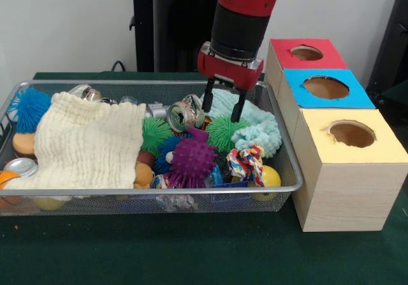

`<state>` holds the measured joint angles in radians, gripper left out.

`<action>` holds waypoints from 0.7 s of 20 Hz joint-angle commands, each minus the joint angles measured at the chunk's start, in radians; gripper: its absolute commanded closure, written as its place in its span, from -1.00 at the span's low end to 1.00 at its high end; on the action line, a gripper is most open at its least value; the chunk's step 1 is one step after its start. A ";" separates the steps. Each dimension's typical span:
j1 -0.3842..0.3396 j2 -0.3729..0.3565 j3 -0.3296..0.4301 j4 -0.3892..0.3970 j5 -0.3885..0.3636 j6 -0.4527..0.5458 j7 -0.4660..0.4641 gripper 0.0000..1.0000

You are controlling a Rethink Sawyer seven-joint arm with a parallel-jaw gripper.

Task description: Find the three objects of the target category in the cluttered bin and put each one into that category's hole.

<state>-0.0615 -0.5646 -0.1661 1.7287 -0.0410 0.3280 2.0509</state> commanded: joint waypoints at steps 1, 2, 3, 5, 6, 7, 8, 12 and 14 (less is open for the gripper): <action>-0.030 0.080 0.101 -0.109 -0.074 -0.071 -0.017 -1.00; -0.028 0.087 0.095 -0.121 -0.079 -0.078 -0.011 -1.00; -0.031 0.094 0.093 -0.135 -0.082 -0.076 -0.011 -1.00; -0.044 0.104 0.100 -0.163 -0.092 -0.067 -0.021 -1.00; -0.051 0.106 0.107 -0.176 -0.096 -0.055 -0.029 -1.00; -0.059 0.104 0.114 -0.182 -0.101 -0.047 -0.038 -1.00; -0.067 0.103 0.121 -0.193 -0.105 -0.032 -0.047 -1.00; -0.090 0.100 0.140 -0.230 -0.124 0.008 -0.068 -1.00; -0.101 0.111 0.150 -0.236 -0.137 -0.007 -0.068 -1.00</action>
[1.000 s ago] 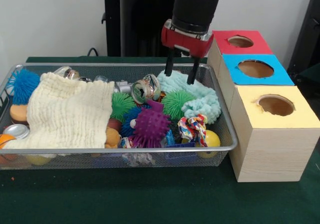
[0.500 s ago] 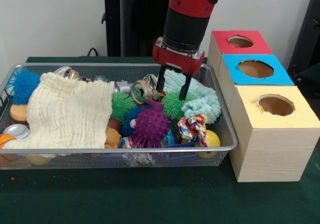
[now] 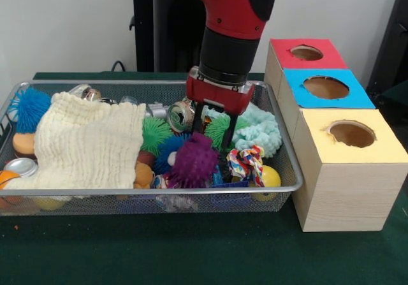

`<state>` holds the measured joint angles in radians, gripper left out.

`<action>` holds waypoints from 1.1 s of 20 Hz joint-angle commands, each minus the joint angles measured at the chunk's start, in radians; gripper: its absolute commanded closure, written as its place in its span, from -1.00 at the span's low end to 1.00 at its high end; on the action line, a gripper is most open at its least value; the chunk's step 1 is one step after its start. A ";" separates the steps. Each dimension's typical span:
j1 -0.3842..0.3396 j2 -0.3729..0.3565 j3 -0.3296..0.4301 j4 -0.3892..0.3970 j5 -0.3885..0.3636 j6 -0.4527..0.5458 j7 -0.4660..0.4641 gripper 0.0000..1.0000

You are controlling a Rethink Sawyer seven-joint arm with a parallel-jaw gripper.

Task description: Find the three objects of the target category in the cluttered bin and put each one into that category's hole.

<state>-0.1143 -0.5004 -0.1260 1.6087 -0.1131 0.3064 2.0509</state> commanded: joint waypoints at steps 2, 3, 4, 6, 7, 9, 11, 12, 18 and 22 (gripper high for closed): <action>-0.056 0.067 0.115 -0.128 -0.074 -0.007 -0.056 -1.00; -0.058 0.073 0.115 -0.127 -0.080 -0.021 -0.049 -1.00; -0.062 0.078 0.116 -0.131 -0.085 -0.028 -0.046 -1.00; -0.071 0.082 0.119 -0.136 -0.098 -0.037 -0.043 -1.00; -0.079 0.083 0.124 -0.139 -0.102 -0.033 -0.047 -1.00; -0.097 0.093 0.135 -0.153 -0.117 -0.039 -0.057 -1.00; -0.116 0.101 0.150 -0.160 -0.132 -0.041 -0.066 -1.00; -0.127 0.099 0.161 -0.160 -0.138 -0.035 -0.072 -1.00; -0.168 0.051 0.208 -0.138 -0.159 0.029 -0.096 -1.00; -0.186 0.018 0.243 -0.116 -0.158 0.080 -0.103 -1.00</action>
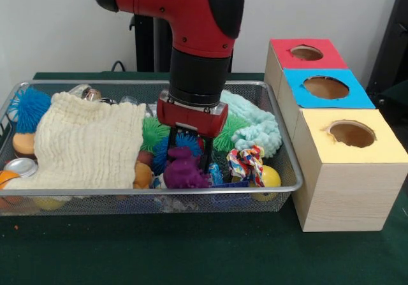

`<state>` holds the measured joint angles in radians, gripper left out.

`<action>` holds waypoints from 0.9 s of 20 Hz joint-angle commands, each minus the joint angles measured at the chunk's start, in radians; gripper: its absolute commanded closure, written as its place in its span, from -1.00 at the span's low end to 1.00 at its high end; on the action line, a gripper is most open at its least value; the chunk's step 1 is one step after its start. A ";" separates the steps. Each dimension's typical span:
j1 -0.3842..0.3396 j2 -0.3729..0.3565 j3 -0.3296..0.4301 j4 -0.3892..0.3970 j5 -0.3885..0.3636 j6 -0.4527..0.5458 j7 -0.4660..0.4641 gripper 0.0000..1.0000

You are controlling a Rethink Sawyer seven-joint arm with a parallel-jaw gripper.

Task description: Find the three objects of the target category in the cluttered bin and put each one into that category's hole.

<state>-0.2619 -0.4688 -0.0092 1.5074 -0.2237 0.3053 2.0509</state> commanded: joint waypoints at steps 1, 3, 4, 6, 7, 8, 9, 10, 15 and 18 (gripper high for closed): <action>-0.040 -0.022 0.135 -0.008 -0.043 0.097 -0.101 -1.00; -0.044 -0.053 0.150 0.019 -0.035 0.127 -0.098 -1.00; -0.045 -0.073 0.152 0.034 -0.029 0.145 -0.094 -1.00; -0.039 -0.113 0.151 0.050 -0.016 0.188 -0.089 -1.00; -0.034 -0.134 0.150 0.054 -0.010 0.214 -0.087 -1.00; -0.035 -0.151 0.151 0.059 -0.007 0.236 -0.089 -1.00; -0.031 -0.172 0.151 0.064 -0.005 0.257 -0.088 -1.00; -0.032 -0.183 0.152 0.065 -0.004 0.270 -0.090 -1.00; -0.024 -0.193 0.144 0.058 -0.029 0.271 -0.075 -1.00; -0.032 -0.187 0.145 0.051 -0.045 0.259 -0.078 -1.00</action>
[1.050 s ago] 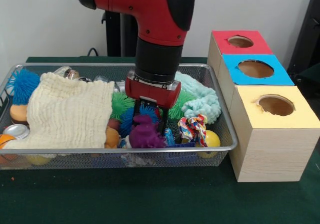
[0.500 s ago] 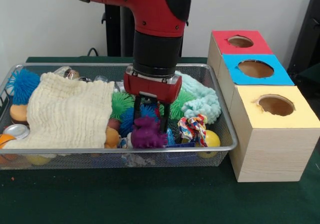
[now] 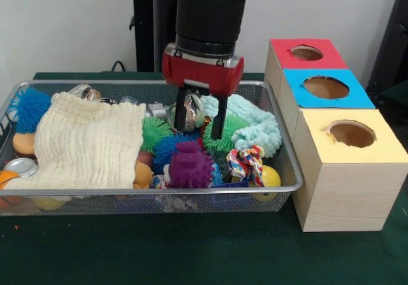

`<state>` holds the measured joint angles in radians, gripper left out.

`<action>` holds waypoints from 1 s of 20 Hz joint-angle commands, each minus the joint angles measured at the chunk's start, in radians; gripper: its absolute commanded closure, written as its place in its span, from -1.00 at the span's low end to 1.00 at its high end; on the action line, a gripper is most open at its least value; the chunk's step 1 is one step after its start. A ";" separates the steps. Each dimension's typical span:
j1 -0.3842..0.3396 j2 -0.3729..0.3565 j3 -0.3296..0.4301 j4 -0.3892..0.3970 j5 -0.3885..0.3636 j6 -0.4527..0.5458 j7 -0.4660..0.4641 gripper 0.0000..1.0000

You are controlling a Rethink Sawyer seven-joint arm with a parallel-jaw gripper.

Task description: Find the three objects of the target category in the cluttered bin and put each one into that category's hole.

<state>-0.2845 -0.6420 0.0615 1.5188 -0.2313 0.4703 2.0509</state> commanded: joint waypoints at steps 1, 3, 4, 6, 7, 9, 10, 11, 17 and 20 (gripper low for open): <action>-0.009 -0.014 0.071 0.033 -0.042 0.097 -0.080 -1.00; 0.001 -0.010 0.048 0.013 -0.055 0.101 -0.071 -1.00; 0.004 -0.002 0.038 0.004 -0.064 0.092 -0.066 -1.00; 0.003 0.021 0.028 -0.015 -0.084 0.059 -0.066 -1.00; 0.002 0.031 0.024 -0.020 -0.093 0.041 -0.064 -1.00; 0.001 0.054 0.020 -0.030 -0.104 0.012 -0.057 -1.00; 0.006 0.066 0.015 -0.032 -0.106 0.001 -0.042 -1.00; 0.006 0.084 0.010 -0.045 -0.113 -0.016 -0.031 -1.00; 0.080 0.162 -0.092 -0.103 -0.133 -0.092 0.113 -1.00; 0.112 0.175 -0.159 -0.108 -0.105 -0.123 0.195 -1.00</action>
<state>-0.2105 -0.5469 -0.0242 1.4531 -0.3085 0.4061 2.0509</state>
